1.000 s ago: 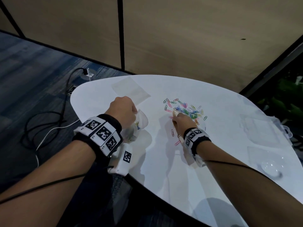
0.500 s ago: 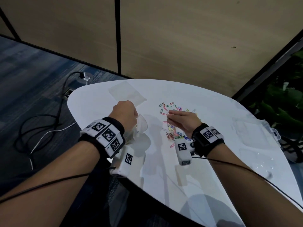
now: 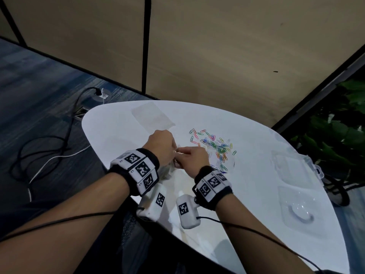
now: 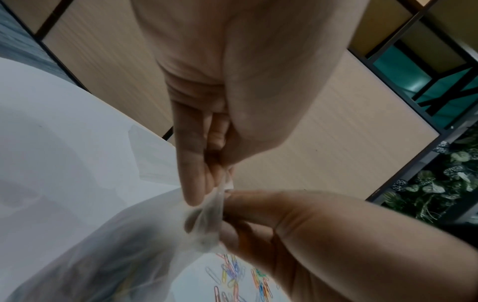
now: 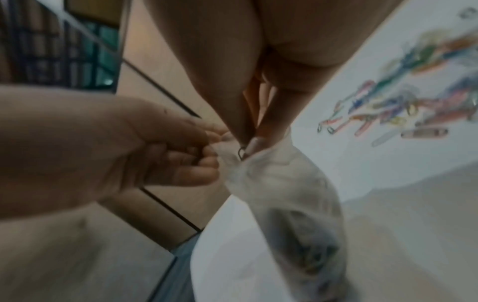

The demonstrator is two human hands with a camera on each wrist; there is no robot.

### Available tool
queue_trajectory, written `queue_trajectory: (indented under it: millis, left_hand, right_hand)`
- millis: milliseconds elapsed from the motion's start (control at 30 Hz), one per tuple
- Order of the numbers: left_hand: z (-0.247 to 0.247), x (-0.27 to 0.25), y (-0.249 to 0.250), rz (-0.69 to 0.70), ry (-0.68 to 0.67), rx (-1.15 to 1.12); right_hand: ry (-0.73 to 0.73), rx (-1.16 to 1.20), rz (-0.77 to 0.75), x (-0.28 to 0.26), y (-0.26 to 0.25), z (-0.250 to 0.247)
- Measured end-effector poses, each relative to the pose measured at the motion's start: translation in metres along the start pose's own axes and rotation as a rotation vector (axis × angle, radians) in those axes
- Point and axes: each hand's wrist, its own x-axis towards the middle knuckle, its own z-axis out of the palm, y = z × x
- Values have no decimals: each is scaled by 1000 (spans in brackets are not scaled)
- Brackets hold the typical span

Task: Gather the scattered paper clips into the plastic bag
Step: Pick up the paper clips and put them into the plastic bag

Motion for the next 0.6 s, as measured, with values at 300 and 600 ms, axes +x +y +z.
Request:
queue_trajectory:
  millis: [300,600]
  left_hand:
    - [5,-7,-2,44,-61,25]
    - [0,-5,-2,30,-37,36]
  right_hand:
    - [32,-774,-279,-10,-15,1]
    - [29,-180,-356,-10,-3,-40]
